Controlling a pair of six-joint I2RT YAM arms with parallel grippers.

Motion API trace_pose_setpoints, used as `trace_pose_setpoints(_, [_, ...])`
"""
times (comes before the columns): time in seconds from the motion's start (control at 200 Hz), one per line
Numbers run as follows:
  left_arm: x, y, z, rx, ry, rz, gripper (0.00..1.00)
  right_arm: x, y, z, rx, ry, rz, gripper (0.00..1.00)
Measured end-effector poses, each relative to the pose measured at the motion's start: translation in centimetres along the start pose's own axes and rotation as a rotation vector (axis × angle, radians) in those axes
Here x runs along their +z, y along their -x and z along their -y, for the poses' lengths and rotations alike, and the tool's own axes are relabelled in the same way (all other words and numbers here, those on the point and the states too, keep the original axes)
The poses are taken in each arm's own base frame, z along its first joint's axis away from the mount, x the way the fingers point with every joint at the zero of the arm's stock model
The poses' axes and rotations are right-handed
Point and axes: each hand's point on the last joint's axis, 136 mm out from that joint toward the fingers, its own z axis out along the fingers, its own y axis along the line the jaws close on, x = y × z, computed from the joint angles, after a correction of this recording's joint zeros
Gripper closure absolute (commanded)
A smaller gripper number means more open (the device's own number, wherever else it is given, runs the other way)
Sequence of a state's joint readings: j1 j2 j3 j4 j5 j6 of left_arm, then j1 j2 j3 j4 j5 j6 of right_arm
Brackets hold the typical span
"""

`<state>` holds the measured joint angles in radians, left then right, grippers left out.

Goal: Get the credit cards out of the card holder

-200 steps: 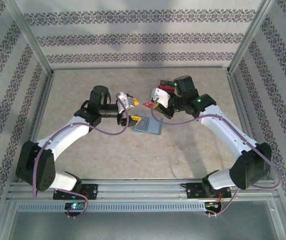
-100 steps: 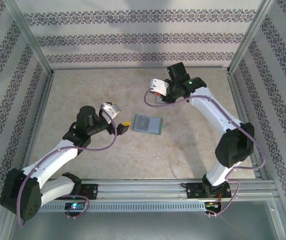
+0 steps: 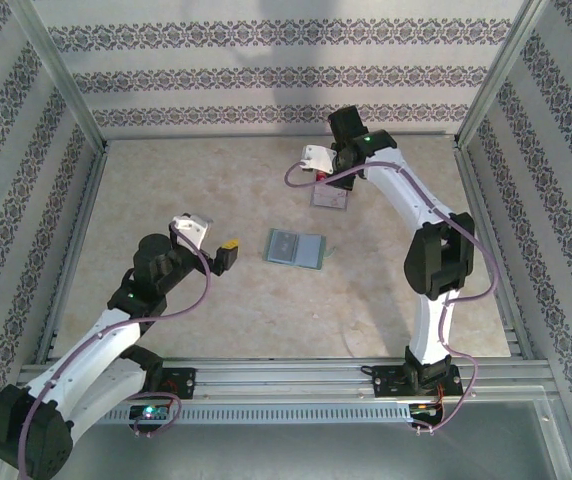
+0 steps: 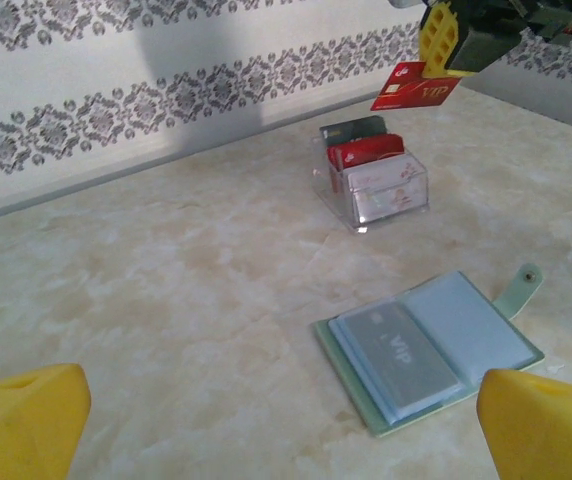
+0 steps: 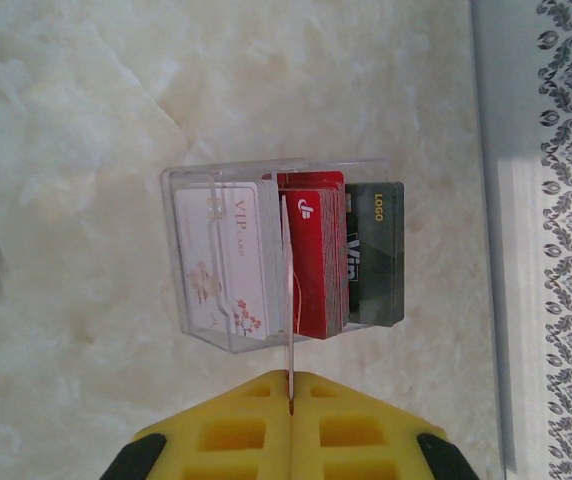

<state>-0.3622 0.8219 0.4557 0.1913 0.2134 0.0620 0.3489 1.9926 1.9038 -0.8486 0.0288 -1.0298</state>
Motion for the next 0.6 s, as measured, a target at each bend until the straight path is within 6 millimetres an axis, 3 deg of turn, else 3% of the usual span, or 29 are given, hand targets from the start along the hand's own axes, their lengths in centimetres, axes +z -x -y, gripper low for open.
trace_pose_setpoints(0.38, [0.0, -1.7, -0.8, -0.008, 0.044, -0.060, 0.00, 3.3, -0.2, 1.8, -0.041, 0.038, -0.034, 1.00])
trace_pose_setpoints(0.6, [0.2, -2.2, -0.8, -0.010, 0.043, -0.079, 0.00, 4.6, -0.9, 1.3, -0.042, 0.079, -0.052, 1.00])
